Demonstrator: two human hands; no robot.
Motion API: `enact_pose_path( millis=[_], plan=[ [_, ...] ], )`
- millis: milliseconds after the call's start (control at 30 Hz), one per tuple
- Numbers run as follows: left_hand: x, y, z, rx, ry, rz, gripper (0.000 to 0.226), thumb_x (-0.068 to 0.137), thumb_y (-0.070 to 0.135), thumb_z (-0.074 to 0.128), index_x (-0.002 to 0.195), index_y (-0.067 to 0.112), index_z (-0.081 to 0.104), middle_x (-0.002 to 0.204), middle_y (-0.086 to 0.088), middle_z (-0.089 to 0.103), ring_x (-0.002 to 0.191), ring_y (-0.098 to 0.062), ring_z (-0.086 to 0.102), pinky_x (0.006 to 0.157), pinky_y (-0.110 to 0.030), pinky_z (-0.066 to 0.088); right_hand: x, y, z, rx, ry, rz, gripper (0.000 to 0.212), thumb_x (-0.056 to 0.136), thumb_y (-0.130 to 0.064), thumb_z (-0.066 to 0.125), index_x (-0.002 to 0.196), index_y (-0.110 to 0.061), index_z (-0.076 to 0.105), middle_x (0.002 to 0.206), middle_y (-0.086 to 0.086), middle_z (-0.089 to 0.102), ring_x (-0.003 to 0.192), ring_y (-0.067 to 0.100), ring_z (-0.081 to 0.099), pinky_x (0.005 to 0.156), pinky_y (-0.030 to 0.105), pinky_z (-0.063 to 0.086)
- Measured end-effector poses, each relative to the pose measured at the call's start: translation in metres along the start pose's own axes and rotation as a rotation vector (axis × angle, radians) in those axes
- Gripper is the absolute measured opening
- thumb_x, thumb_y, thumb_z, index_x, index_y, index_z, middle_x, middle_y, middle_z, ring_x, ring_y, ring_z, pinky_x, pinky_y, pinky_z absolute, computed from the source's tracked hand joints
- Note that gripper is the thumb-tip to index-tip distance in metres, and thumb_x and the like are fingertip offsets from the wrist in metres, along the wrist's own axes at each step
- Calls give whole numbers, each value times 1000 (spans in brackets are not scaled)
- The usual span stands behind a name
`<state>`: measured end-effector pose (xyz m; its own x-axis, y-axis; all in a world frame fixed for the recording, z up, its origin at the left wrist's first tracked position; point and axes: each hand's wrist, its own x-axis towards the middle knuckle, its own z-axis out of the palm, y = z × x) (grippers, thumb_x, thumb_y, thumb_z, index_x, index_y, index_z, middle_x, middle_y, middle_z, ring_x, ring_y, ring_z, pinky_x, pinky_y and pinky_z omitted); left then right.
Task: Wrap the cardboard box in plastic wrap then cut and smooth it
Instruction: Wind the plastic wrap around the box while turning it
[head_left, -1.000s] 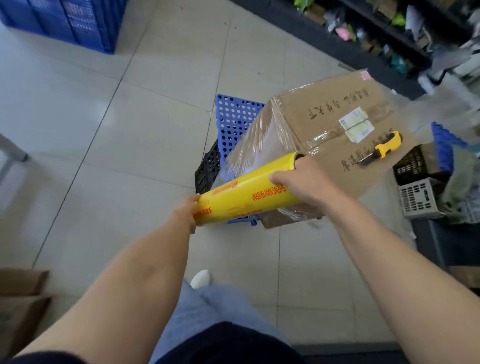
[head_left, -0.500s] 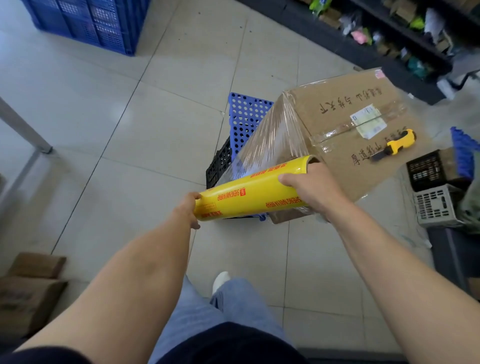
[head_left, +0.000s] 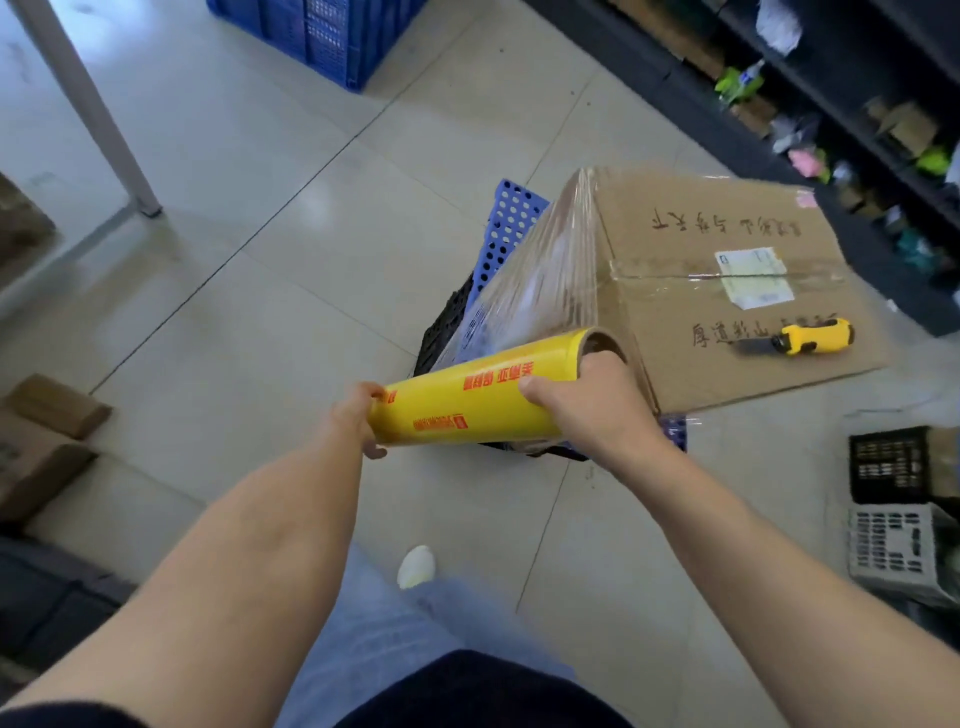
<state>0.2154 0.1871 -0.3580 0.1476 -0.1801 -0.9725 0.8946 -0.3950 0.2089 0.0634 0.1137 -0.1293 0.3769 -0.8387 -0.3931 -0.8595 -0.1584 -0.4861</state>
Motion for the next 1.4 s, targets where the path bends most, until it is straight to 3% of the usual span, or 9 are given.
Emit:
enact_pose_path(
  millis=[100,233,433,633,833,967,1067,1167,1400],
  plan=[
    [1,-22,-1,-68,37,21,53,78,20,57,128,14,39,144,-11,31,129,-37,33,103,-57,29,-8,12,-2,-46,-85,-80,25,76,-24,66,63,-8,53,64,8,55,62,29,52,61,40,48],
    [0,-40,1,-133,46,67,61,84,43,59,137,21,38,149,-9,31,134,-34,31,105,-59,23,-12,24,-9,-13,-70,-106,63,72,-61,57,86,0,66,88,11,68,84,33,63,77,43,53],
    [-8,-51,2,-123,35,97,75,81,46,65,142,17,31,149,-8,30,136,-33,30,109,-54,24,-22,45,-21,127,-51,-59,13,83,-19,66,73,-11,62,95,15,69,91,31,65,83,50,54],
    [-7,-58,-6,-153,15,110,64,85,20,60,142,14,31,147,-9,32,134,-34,33,108,-59,24,-48,72,-14,79,-39,-43,47,88,-44,58,90,1,70,90,14,71,84,27,67,80,47,56],
    [-2,-81,-2,-144,32,101,60,79,29,58,135,16,39,139,-9,41,128,-31,42,108,-59,22,-52,83,-24,3,-109,-87,42,82,-22,64,103,14,60,101,28,65,94,44,61,77,58,51],
    [0,-109,15,-78,7,106,78,76,65,60,139,23,40,143,-9,40,132,-30,38,107,-56,23,-48,99,-36,-52,-134,-117,41,83,-31,66,81,10,62,72,11,59,68,36,59,61,46,51],
    [5,-134,30,-80,-18,99,58,80,59,57,123,21,49,120,-6,57,105,-22,54,96,-40,35,-45,115,-45,-158,-81,-157,45,86,-47,59,66,-7,53,61,5,52,56,29,53,48,36,42],
    [9,-158,48,-202,-25,97,40,81,44,58,113,21,50,122,-4,58,100,-19,52,92,-33,34,-42,136,-55,-149,-147,-222,45,84,-35,62,81,10,61,63,13,53,53,30,49,47,38,39],
    [20,-211,64,-459,29,142,64,75,29,58,136,19,44,142,-8,42,129,-28,42,109,-54,21,-39,179,-79,-190,-303,-329,31,83,-26,67,96,2,68,95,15,71,89,31,67,83,47,54]
  ],
)
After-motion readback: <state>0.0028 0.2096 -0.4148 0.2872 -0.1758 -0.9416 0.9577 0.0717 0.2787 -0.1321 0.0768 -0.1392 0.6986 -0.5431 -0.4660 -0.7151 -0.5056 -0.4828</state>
